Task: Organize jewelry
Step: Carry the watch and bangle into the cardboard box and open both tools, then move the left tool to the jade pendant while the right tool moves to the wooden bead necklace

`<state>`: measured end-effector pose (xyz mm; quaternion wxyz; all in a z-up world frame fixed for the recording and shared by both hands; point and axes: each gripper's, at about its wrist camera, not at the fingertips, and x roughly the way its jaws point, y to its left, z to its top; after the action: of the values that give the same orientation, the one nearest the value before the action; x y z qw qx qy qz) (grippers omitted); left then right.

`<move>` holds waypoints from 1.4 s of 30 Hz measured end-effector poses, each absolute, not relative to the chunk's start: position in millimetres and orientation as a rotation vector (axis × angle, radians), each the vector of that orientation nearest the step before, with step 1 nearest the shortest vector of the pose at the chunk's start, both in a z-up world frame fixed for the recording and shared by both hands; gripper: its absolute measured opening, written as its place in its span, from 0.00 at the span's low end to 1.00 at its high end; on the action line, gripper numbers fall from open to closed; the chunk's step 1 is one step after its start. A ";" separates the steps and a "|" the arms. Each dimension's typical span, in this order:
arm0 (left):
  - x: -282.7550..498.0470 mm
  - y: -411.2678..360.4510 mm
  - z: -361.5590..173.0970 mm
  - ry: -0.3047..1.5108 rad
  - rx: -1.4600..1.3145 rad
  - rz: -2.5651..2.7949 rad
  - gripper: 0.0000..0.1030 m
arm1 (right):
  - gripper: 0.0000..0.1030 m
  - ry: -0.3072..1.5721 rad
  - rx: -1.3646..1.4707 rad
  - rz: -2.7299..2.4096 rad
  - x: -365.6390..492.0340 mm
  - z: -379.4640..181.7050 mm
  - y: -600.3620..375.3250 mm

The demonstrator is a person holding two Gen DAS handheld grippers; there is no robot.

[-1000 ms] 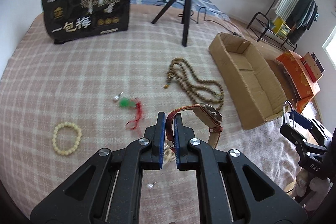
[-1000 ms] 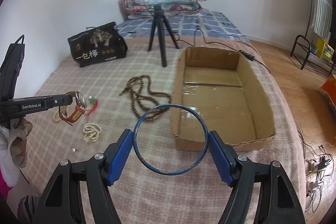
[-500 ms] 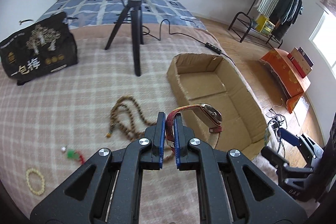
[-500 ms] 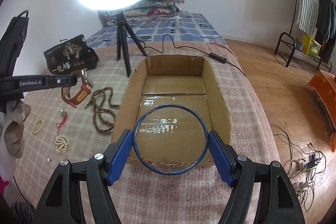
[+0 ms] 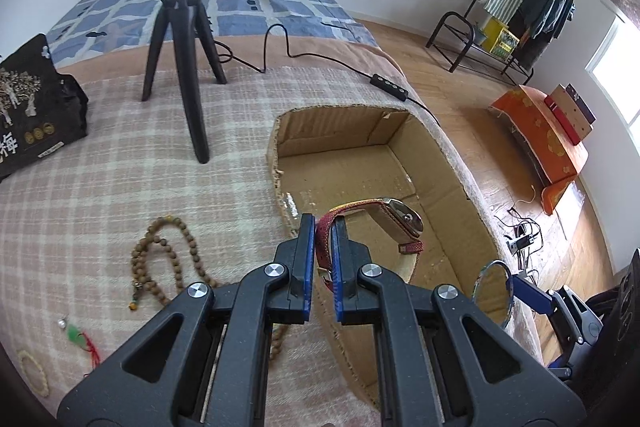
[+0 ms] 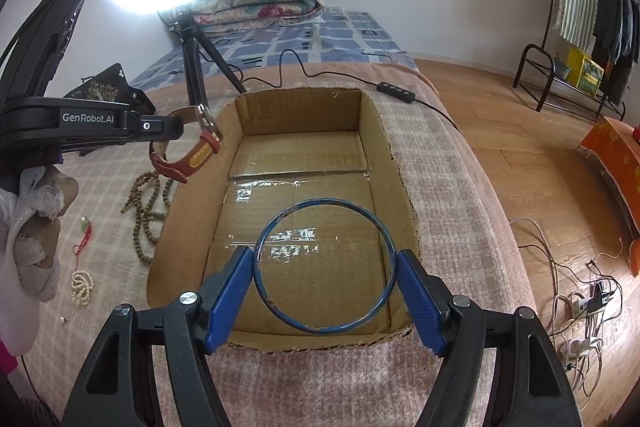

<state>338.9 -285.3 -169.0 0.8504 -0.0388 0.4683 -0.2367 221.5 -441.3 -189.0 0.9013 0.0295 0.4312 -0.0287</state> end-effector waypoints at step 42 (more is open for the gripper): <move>285.3 -224.8 -96.7 0.854 -0.035 -0.460 0.17 | 0.82 0.821 0.062 -0.039 179.7 -134.7 -406.7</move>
<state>285.3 -224.8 -96.7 0.8844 -0.0166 0.4106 -0.2212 179.7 -406.7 -134.7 0.9163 0.0301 0.3990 -0.0189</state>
